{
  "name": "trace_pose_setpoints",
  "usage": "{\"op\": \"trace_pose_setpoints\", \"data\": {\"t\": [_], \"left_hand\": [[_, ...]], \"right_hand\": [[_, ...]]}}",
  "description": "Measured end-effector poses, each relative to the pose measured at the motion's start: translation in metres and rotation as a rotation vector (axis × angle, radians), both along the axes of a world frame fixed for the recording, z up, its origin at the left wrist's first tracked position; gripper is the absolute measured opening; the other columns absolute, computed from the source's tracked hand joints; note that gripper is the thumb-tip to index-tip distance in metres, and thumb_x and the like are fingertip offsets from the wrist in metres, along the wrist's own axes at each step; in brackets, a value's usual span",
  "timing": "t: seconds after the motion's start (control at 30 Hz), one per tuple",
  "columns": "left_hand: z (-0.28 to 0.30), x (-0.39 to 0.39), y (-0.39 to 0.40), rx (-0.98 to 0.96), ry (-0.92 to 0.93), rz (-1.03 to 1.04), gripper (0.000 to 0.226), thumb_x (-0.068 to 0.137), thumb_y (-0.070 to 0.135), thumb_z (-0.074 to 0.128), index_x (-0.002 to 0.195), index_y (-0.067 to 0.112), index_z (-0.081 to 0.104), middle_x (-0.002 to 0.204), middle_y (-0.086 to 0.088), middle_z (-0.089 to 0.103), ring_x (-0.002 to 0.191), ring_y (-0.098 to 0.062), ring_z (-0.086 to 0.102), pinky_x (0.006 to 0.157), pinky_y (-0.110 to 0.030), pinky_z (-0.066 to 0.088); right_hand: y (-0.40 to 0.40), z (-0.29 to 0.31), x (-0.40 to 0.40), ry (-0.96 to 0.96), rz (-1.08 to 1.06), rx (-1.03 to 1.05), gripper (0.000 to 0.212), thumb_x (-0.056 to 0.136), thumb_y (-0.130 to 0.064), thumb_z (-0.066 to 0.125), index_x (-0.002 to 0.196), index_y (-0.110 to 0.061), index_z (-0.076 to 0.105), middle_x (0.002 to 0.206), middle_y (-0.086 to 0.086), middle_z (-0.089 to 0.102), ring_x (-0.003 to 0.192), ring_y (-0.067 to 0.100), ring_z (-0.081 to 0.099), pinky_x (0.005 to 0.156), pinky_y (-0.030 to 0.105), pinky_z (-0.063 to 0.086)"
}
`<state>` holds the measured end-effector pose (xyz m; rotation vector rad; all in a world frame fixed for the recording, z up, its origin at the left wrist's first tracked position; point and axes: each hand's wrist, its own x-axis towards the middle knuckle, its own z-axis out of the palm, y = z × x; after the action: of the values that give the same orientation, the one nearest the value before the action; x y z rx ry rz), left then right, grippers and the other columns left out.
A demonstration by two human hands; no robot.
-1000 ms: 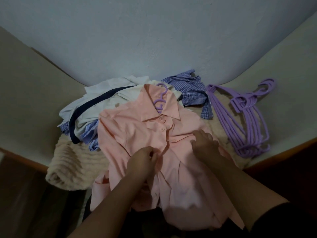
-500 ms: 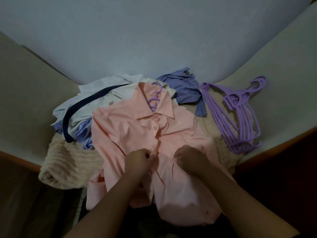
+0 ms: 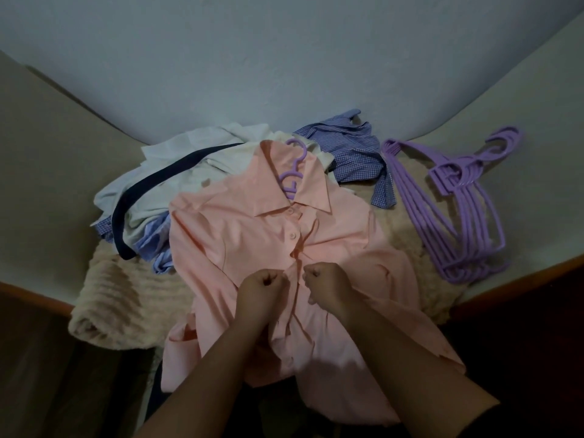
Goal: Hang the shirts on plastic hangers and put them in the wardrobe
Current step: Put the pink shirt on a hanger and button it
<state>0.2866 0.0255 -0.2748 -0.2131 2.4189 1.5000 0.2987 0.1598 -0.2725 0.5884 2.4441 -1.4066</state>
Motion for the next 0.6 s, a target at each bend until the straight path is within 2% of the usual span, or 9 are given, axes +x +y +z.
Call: {"op": "trace_pose_setpoints", "data": {"t": [0.07, 0.1, 0.17, 0.23, 0.3, 0.37, 0.43, 0.5, 0.6], "left_hand": [[-0.001, -0.004, -0.003, 0.076, -0.080, 0.068, 0.024, 0.092, 0.020, 0.055, 0.082, 0.003, 0.068, 0.076, -0.012, 0.066, 0.069, -0.020, 0.057, 0.069, -0.038, 0.051], [-0.001, -0.005, -0.005, 0.096, -0.113, 0.085, 0.022, 0.092, 0.021, 0.055, 0.084, 0.004, 0.068, 0.074, -0.010, 0.064, 0.067, -0.018, 0.055, 0.063, -0.033, 0.048], [-0.003, -0.008, -0.009, 0.109, -0.162, 0.096, 0.016, 0.091, 0.020, 0.055, 0.087, 0.010, 0.068, 0.073, -0.004, 0.064, 0.064, -0.016, 0.054, 0.058, -0.026, 0.043], [-0.005, -0.010, -0.011, 0.128, -0.202, 0.088, 0.012, 0.090, 0.017, 0.056, 0.090, 0.014, 0.068, 0.074, -0.003, 0.066, 0.063, -0.017, 0.056, 0.057, -0.027, 0.045], [-0.008, -0.014, -0.013, 0.132, -0.214, 0.072, 0.012, 0.089, 0.010, 0.058, 0.095, 0.013, 0.067, 0.078, -0.003, 0.067, 0.067, -0.019, 0.059, 0.061, -0.028, 0.048], [-0.009, -0.015, -0.013, 0.138, -0.195, 0.056, 0.015, 0.087, 0.003, 0.059, 0.099, 0.010, 0.062, 0.083, -0.005, 0.065, 0.075, -0.021, 0.060, 0.068, -0.032, 0.049], [-0.008, -0.013, -0.013, 0.151, -0.170, 0.045, 0.016, 0.085, -0.002, 0.059, 0.094, 0.011, 0.055, 0.083, -0.007, 0.061, 0.079, -0.023, 0.058, 0.073, -0.035, 0.047], [-0.007, -0.011, -0.012, 0.181, -0.169, 0.047, 0.022, 0.084, -0.005, 0.061, 0.091, 0.014, 0.052, 0.082, -0.007, 0.058, 0.076, -0.022, 0.055, 0.071, -0.032, 0.046], [0.002, -0.008, -0.009, 0.252, -0.244, 0.040, 0.027, 0.083, -0.002, 0.067, 0.105, 0.012, 0.059, 0.084, -0.009, 0.064, 0.070, -0.021, 0.058, 0.062, -0.027, 0.047]], "right_hand": [[-0.002, -0.008, -0.007, -0.069, 0.004, -0.027, 0.023, 0.091, -0.002, 0.053, 0.111, 0.002, 0.064, 0.100, 0.013, 0.070, 0.081, 0.029, 0.068, 0.060, 0.029, 0.052], [-0.004, -0.010, -0.008, -0.073, -0.025, -0.059, 0.024, 0.092, -0.003, 0.052, 0.111, 0.002, 0.065, 0.091, 0.010, 0.070, 0.071, 0.029, 0.068, 0.054, 0.027, 0.051], [-0.005, -0.014, -0.010, -0.055, -0.065, -0.076, 0.024, 0.093, -0.008, 0.051, 0.109, -0.002, 0.068, 0.076, 0.001, 0.065, 0.047, 0.017, 0.060, 0.042, 0.019, 0.042], [-0.007, -0.019, -0.013, -0.029, -0.052, -0.034, 0.021, 0.091, -0.010, 0.055, 0.105, -0.004, 0.070, 0.080, 0.003, 0.066, 0.041, 0.010, 0.055, 0.043, 0.019, 0.042], [-0.009, -0.020, -0.015, -0.024, -0.064, -0.008, 0.018, 0.090, -0.013, 0.058, 0.100, -0.005, 0.071, 0.088, 0.008, 0.070, 0.049, 0.017, 0.061, 0.052, 0.024, 0.048], [-0.009, -0.020, -0.014, -0.009, -0.049, 0.051, 0.016, 0.088, -0.014, 0.060, 0.094, -0.007, 0.072, 0.095, 0.010, 0.072, 0.073, 0.027, 0.067, 0.069, 0.030, 0.050], [-0.010, -0.017, -0.012, 0.009, 0.029, 0.147, 0.016, 0.087, -0.012, 0.058, 0.090, -0.005, 0.072, 0.098, 0.011, 0.071, 0.089, 0.026, 0.065, 0.077, 0.029, 0.047], [-0.011, -0.013, -0.009, 0.020, 0.009, 0.133, 0.018, 0.087, -0.011, 0.056, 0.087, -0.003, 0.071, 0.094, 0.014, 0.071, 0.089, 0.029, 0.065, 0.077, 0.030, 0.047], [-0.008, -0.002, -0.007, -0.009, -0.091, -0.008, 0.021, 0.086, -0.012, 0.056, 0.081, 0.004, 0.069, 0.075, 0.019, 0.067, 0.070, 0.031, 0.064, 0.066, 0.034, 0.047]]}}
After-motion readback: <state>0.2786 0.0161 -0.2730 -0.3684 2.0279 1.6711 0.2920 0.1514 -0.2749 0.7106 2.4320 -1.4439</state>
